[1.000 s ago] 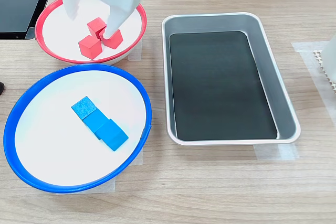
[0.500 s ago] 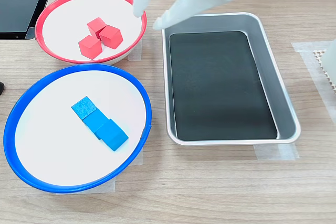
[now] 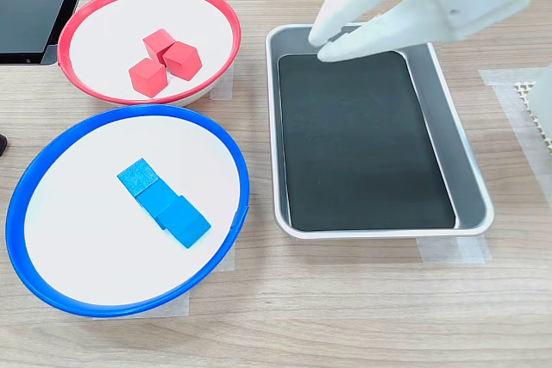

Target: Relocate any misplaced blocks to their matching dishes.

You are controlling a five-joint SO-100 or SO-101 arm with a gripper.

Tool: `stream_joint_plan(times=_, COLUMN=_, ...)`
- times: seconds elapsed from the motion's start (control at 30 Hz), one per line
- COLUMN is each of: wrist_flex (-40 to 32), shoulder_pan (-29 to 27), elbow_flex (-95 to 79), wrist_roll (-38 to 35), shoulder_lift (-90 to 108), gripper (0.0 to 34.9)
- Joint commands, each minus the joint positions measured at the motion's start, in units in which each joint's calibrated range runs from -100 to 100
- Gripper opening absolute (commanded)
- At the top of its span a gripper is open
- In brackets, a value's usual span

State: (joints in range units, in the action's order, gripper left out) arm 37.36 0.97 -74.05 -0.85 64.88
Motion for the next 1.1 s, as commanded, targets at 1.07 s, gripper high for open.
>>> stream_joint_plan(times=1.07, wrist_flex=9.40, shoulder_pan=-4.79, elbow_flex=-25.95, wrist_roll=3.17, shoulder_lift=34.10, gripper=0.3)
